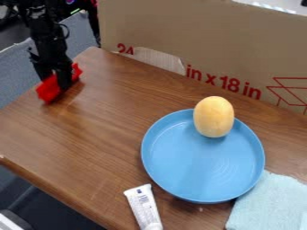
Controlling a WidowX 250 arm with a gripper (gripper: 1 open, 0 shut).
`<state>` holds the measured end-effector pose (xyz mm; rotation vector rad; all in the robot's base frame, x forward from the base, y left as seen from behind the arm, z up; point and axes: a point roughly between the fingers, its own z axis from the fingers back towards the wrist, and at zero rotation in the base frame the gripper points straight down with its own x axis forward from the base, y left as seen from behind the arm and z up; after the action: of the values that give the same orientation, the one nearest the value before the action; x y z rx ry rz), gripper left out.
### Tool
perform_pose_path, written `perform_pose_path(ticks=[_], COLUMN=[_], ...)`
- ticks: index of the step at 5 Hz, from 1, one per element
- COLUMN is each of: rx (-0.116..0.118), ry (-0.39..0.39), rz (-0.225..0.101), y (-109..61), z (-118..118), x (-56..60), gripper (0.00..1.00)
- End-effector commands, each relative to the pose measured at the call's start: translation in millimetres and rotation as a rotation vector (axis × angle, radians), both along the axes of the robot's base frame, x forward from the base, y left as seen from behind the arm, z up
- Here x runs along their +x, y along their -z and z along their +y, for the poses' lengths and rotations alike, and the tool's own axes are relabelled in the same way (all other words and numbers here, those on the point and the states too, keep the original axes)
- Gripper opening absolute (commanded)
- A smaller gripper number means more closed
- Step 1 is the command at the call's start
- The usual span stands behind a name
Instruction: Move the red object to the left side of the table
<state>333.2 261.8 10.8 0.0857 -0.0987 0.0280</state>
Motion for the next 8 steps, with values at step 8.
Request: perform_pose_path(ticks=[8], rx=[0.020], ry=[-0.053], rz=[-0.084], y=[-60.6], z=[15], x=[0.0], gripper=[1.00])
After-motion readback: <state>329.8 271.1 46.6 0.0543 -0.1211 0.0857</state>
